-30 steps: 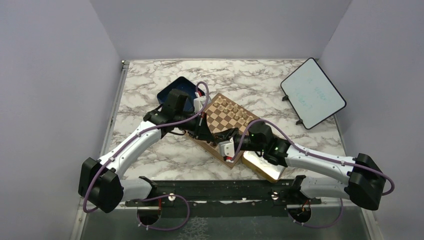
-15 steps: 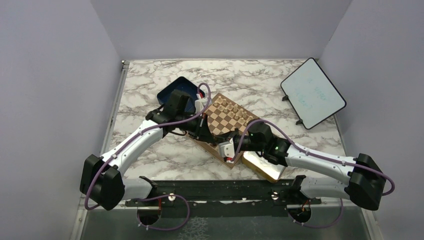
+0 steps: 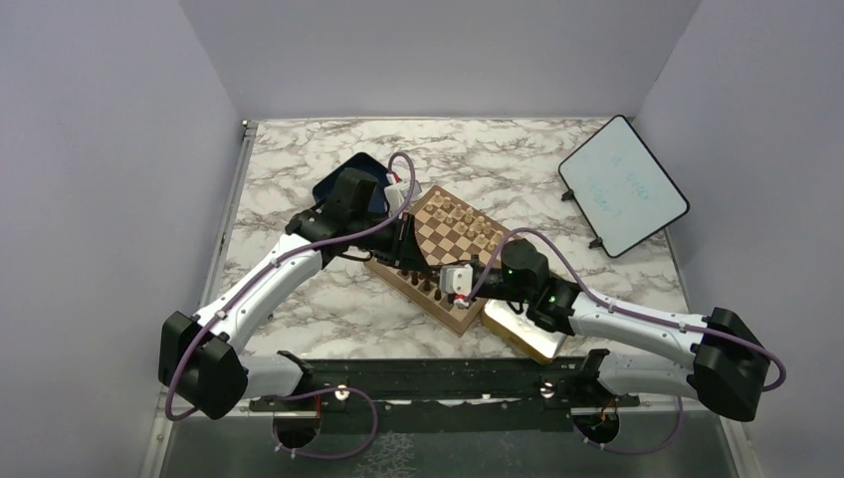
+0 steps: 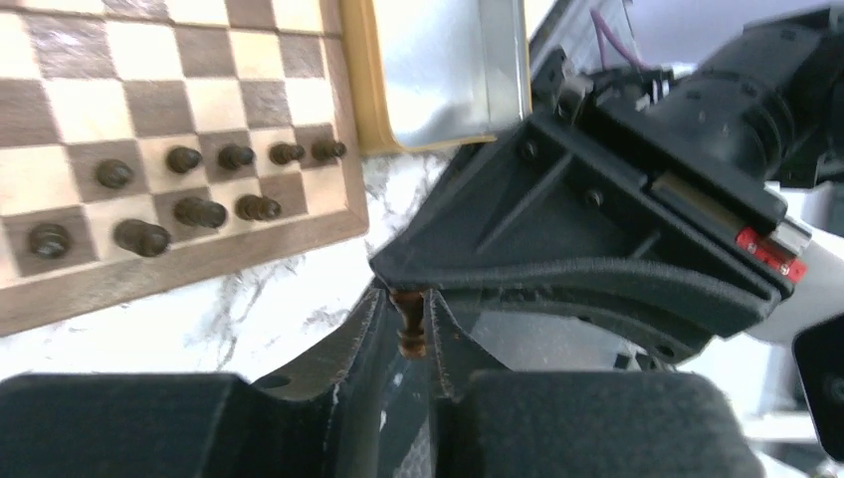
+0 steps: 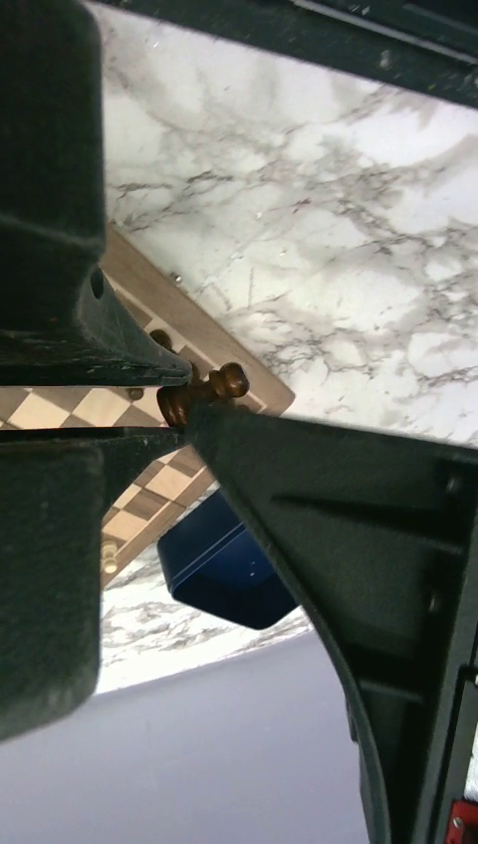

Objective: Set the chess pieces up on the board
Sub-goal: Place the chess piece on the chessboard.

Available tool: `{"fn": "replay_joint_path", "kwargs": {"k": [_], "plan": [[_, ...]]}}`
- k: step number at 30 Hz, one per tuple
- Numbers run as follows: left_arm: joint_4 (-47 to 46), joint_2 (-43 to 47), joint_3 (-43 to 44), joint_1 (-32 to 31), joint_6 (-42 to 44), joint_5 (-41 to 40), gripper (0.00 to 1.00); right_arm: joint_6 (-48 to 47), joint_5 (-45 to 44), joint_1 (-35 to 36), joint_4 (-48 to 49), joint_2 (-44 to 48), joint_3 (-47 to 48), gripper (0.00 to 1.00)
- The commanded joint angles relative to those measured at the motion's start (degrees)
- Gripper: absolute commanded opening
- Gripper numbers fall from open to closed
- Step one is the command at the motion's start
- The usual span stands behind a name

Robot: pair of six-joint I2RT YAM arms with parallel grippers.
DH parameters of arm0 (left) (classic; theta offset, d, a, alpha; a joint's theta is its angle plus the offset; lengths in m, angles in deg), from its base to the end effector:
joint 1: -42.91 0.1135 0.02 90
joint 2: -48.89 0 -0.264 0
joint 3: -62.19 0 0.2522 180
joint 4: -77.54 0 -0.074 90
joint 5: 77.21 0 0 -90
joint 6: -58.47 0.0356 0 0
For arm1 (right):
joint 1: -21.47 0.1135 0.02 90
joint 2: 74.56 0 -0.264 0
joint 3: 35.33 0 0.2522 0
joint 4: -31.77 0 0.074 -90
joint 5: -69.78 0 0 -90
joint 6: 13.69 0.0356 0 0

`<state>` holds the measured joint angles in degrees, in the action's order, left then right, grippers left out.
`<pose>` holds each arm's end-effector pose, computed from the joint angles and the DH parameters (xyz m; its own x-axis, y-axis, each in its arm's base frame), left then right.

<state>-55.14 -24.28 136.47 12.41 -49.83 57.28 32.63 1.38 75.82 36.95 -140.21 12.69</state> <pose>0.2152 -0.1557 0.2993 -0.8354 0.2321 -0.4982 0.5452 0.4649 -0.6976 0.1386 0.2157 0.2545 0.5756 -0.2992 -0.7610 -0.7847 0.0597 -0.6170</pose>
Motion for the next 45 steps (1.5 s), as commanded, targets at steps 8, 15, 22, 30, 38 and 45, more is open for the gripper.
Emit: {"fn": "replay_joint_path", "kwargs": {"k": [8,15,22,30,38,45], "plan": [[-6.31,6.32,2.19,0.18,-1.83,-12.38,0.4,22.05,-4.52,1.11,9.01,-0.27,1.64,0.01],[-7.18,11.09,1.27,0.18,-3.42,-18.92,0.42,34.49,-14.57,1.11,11.51,-0.45,1.24,0.01],[-13.72,13.41,-2.67,0.18,-6.96,-13.41,0.51,41.44,-19.59,1.11,9.38,-2.51,4.79,0.01],[-14.23,11.6,-4.29,0.18,-8.22,-13.05,0.51,43.51,-20.7,1.11,9.5,-3.08,6.23,0.01],[-17.71,12.14,-4.55,0.18,-10.82,-13.7,0.42,43.51,-20.81,1.11,9.06,-3.43,6.28,0.01],[-19.3,12.27,-4.88,0.18,-11.99,-12.56,0.23,43.55,-21.05,1.11,8.66,-3.78,6.54,0.01]]}}
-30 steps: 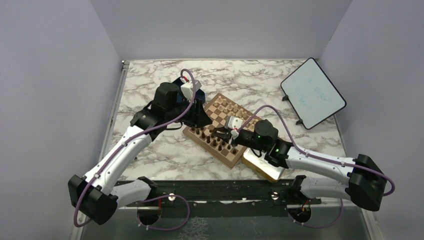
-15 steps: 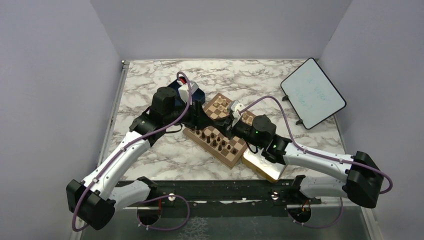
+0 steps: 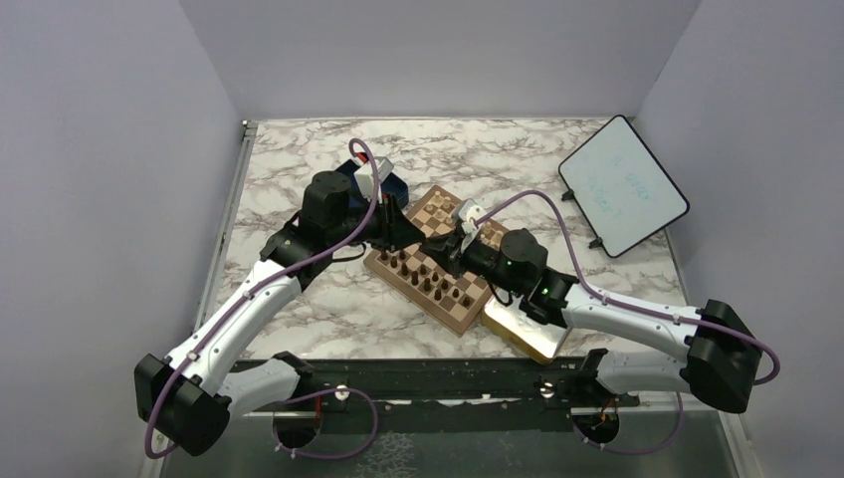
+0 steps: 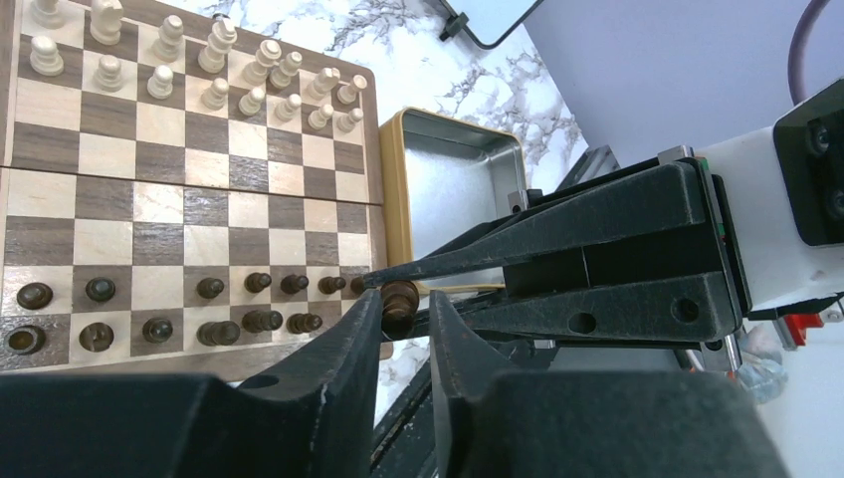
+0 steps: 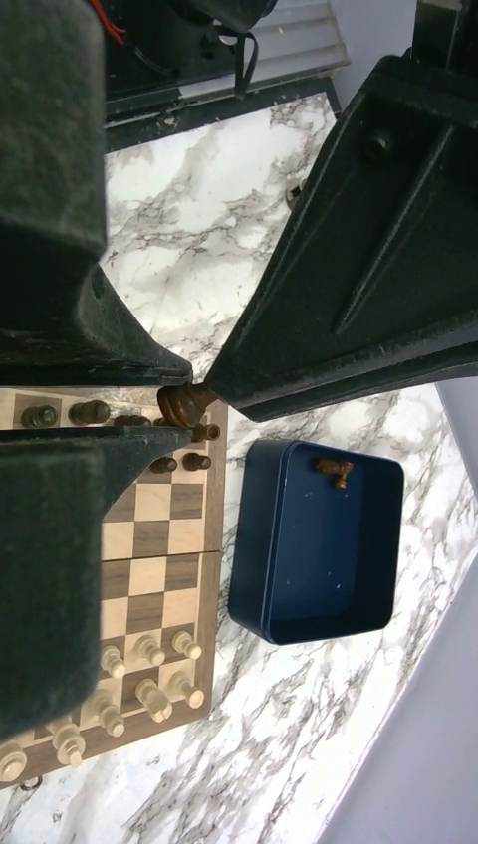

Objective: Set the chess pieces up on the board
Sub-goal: Place the chess piece on the chessboard.

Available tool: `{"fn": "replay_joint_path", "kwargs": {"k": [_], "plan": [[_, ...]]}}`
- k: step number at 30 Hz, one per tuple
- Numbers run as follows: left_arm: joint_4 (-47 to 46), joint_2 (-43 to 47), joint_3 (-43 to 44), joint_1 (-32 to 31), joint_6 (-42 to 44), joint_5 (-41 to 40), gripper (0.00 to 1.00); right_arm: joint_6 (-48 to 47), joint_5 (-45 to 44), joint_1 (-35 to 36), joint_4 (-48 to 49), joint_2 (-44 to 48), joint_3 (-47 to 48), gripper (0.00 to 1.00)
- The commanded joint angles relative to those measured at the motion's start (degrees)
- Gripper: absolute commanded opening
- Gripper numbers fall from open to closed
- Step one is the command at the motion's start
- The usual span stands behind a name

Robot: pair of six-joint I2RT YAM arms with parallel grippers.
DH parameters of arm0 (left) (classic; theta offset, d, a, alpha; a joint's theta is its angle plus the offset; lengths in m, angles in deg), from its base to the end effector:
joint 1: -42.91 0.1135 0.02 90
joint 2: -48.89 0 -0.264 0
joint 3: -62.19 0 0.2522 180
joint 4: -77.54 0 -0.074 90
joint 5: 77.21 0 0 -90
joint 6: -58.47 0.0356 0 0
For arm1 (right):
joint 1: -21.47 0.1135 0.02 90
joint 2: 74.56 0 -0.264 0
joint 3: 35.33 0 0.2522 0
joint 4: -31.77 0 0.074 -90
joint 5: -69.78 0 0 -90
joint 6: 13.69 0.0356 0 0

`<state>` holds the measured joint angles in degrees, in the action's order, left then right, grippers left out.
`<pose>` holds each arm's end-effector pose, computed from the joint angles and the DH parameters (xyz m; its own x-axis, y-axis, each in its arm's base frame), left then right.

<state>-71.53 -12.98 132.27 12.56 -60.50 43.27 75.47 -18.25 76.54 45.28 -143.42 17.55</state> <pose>0.1995 -0.1377 0.3419 -0.6981 -0.0750 -0.7121 0.5728 0.5383 -0.6182 0.1574 0.2276 0.2856 -0.0124 -0.0433 -0.9990 -0.8393 0.5435 -0.0132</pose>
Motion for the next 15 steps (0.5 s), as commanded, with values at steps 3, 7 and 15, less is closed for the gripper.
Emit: {"fn": "replay_joint_path", "kwargs": {"k": [3,7,15], "plan": [[-2.84,0.94,-1.17,0.03,-1.78,1.55,0.22,0.67,-1.64,0.39,0.33,-0.65,1.58,0.01],[-2.38,1.13,-1.73,0.03,-1.68,0.82,0.32,2.09,-1.64,0.39,0.39,-0.6,1.39,0.01],[-1.44,0.29,-1.56,0.03,-1.18,0.81,0.15,2.41,-4.01,0.39,0.83,-0.55,1.2,0.01]]}}
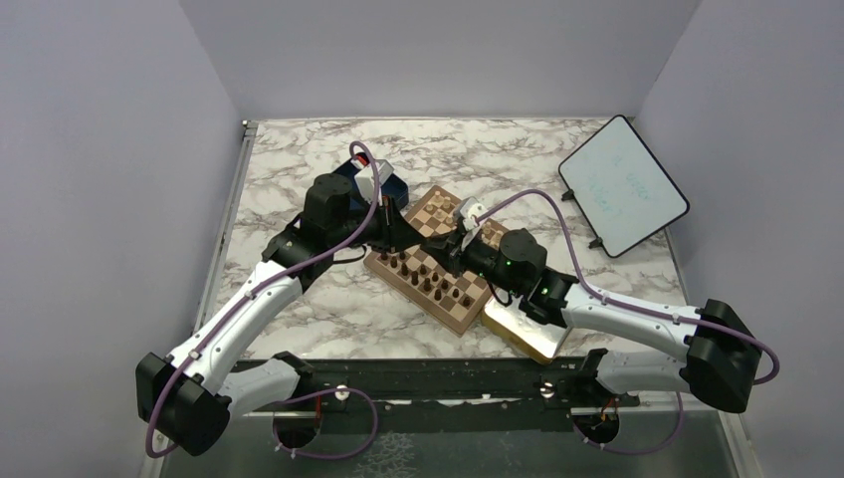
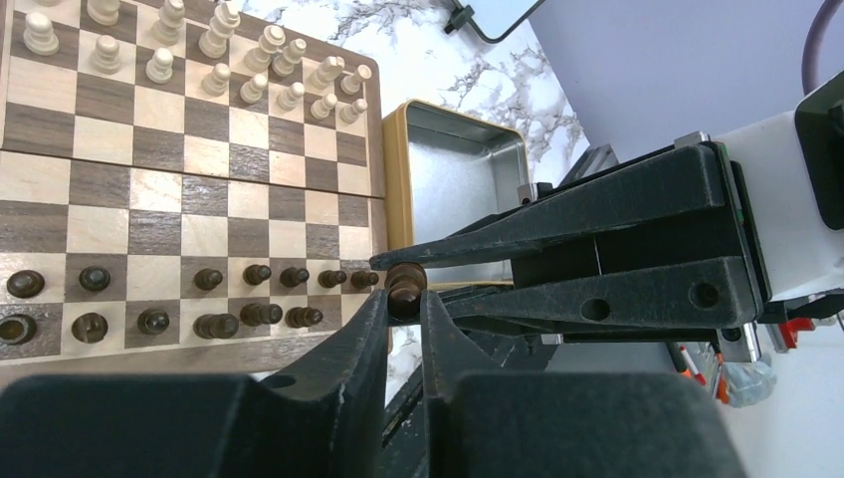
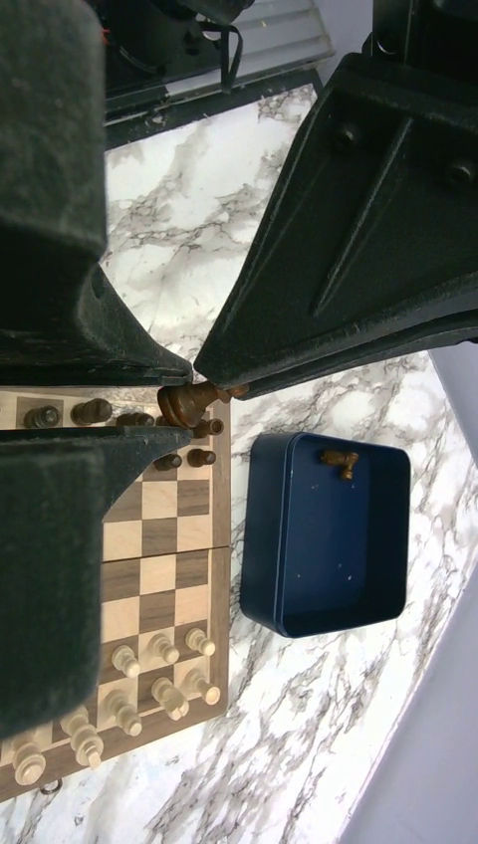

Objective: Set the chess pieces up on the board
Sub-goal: Place the chess piece on the chessboard.

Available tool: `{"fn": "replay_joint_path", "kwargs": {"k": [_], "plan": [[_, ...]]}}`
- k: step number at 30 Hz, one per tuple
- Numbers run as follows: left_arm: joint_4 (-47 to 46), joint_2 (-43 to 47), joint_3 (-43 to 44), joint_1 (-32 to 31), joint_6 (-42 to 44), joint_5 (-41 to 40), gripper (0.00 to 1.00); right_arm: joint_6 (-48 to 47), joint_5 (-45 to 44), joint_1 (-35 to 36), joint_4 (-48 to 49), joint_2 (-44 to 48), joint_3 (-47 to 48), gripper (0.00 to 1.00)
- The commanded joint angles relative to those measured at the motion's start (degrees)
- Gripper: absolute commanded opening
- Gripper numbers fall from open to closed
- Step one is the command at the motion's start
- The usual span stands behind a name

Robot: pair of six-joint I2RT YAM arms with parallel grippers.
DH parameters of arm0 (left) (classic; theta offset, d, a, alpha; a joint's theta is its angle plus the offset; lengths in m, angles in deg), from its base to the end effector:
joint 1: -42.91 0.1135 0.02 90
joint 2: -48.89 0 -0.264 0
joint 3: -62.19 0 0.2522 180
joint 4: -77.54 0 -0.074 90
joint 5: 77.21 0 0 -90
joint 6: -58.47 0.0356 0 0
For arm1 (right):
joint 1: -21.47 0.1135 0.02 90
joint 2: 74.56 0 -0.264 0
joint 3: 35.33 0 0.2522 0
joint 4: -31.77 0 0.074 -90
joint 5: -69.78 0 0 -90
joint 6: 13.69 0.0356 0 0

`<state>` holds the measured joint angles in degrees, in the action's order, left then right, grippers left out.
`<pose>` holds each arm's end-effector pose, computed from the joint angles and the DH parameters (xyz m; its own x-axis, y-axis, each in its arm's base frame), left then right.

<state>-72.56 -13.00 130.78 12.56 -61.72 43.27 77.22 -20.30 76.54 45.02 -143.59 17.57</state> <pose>0.2000 -0.1380 0.3345 -0.7151 -0.0835 -0.6940 0.5532 0.5393 -0.6349 0.1588 0.2273 0.2844 -0.0418 -0.0321 -0.9986 -0.8185 0.5743 0.0158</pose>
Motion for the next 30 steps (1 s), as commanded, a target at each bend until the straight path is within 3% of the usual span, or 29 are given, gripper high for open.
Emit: {"fn": "replay_joint_path", "kwargs": {"k": [1,4,13,17,18,19,20,30], "plan": [[-0.41,0.37,-0.07,0.03,0.05,0.81,0.12,0.6,-1.95,0.37,0.88,-0.52,1.24,0.01],[-0.41,0.63,-0.12,0.03,0.2,0.69,0.06,1.03,-2.3,0.38,0.68,-0.66,1.13,0.05],[3.71,0.28,1.09,0.03,3.82,-4.37,0.02,0.06,-2.08,0.39,-0.73,1.04,-1.24,0.56],[6.82,0.34,1.64,0.03,5.69,-9.68,0.02,0.75,-5.36,0.39,-2.25,4.79,-4.07,0.67],[7.75,0.31,1.72,0.03,6.2,-11.51,0.02,0.76,-6.1,0.38,-3.08,5.89,-4.76,0.74],[9.05,0.26,1.83,-0.04,6.86,-14.04,0.02,0.95,-6.81,0.38,-3.95,7.49,-5.34,0.95],[9.6,0.14,1.9,-0.06,7.18,-15.71,0.02,1.45,-7.75,0.39,-5.04,8.88,-5.9,0.99],[14.46,-5.28,4.62,-1.77,9.94,-29.81,0.01,8.3,-15.52,0.37,-15.38,20.21,-8.57,1.0]]}}
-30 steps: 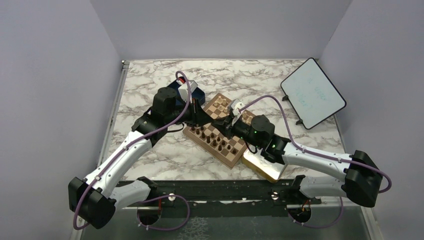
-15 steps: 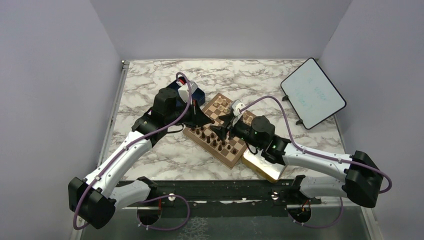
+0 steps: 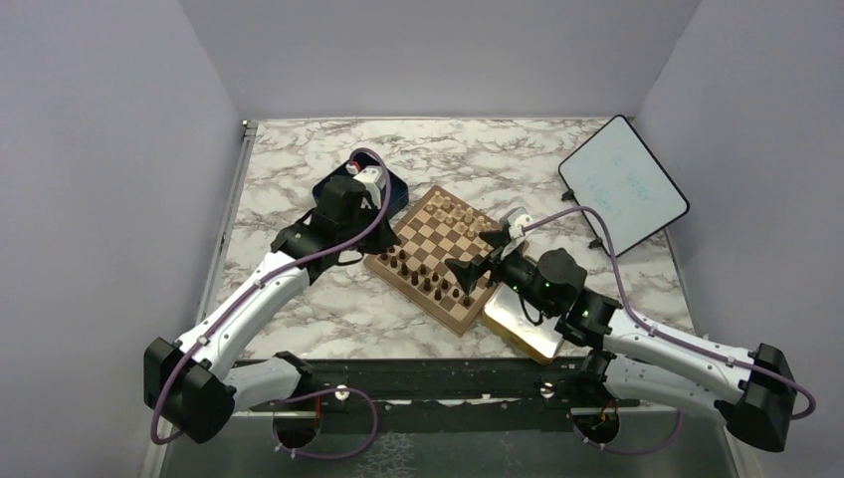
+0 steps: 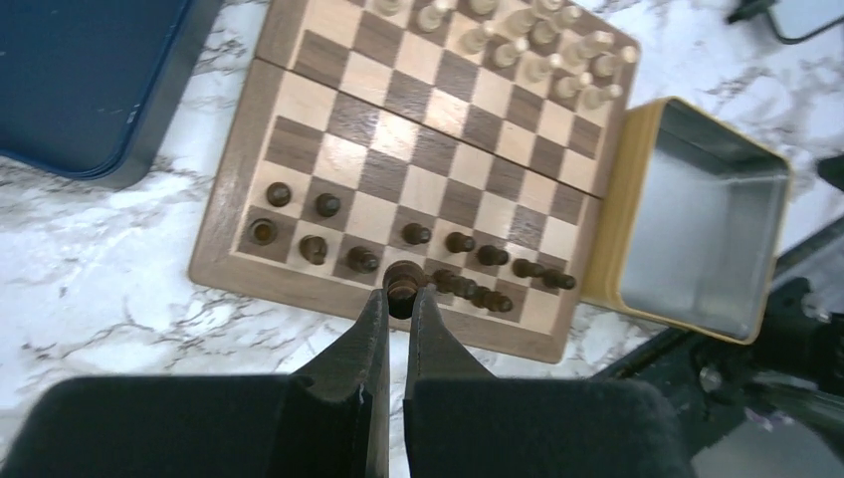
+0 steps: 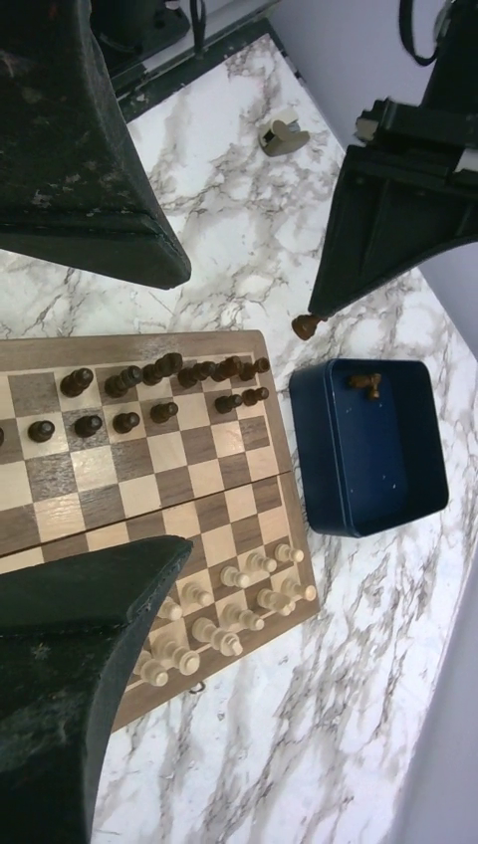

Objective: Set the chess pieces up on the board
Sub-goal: Place the chess piece on the chessboard.

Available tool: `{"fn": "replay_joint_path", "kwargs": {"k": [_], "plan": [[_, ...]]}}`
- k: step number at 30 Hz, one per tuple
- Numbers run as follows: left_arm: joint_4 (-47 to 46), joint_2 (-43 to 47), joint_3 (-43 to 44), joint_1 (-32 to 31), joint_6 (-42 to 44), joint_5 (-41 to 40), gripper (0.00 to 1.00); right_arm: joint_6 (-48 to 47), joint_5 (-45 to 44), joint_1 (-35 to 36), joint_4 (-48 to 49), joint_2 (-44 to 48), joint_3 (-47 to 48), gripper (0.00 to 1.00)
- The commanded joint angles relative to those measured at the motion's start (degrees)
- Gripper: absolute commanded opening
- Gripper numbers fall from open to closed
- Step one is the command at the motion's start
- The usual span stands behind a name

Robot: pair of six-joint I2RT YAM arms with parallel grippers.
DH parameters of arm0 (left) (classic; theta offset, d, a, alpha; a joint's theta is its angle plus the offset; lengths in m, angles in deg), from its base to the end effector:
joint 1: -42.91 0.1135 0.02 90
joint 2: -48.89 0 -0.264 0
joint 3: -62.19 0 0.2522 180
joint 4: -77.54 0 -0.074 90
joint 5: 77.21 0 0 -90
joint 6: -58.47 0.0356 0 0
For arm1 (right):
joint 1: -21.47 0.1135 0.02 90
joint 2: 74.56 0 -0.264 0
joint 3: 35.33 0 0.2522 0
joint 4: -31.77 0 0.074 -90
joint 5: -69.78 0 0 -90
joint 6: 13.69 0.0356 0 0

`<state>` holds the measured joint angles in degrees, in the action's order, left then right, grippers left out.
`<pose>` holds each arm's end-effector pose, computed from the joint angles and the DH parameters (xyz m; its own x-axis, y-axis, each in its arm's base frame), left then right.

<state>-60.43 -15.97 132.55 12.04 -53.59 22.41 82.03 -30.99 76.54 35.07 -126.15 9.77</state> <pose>0.2086 -0.1316 0.3117 -0.7068 -0.0089 -0.7074 0.3838 0.8352 -0.3940 0.1288 0.1728 0.2858 -0.1013 0.0259 -0.9945 -0.6919 0.7164 0.0892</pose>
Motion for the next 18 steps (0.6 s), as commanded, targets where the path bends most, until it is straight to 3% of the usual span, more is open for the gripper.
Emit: {"fn": "replay_joint_path", "kwargs": {"k": [1,10,18], "plan": [[2.5,-3.19,3.39,-1.55,1.89,-10.46,0.01,3.51,-5.09,0.39,-6.31,3.42,-0.68,1.0],[3.41,-13.51,8.59,-6.98,1.67,-17.07,0.01,1.4,-6.2,0.39,-9.6,7.3,-1.01,1.0],[4.1,-20.22,11.27,-9.94,1.83,-16.77,0.01,1.54,-6.94,0.39,-11.3,8.83,-1.16,1.0]]}}
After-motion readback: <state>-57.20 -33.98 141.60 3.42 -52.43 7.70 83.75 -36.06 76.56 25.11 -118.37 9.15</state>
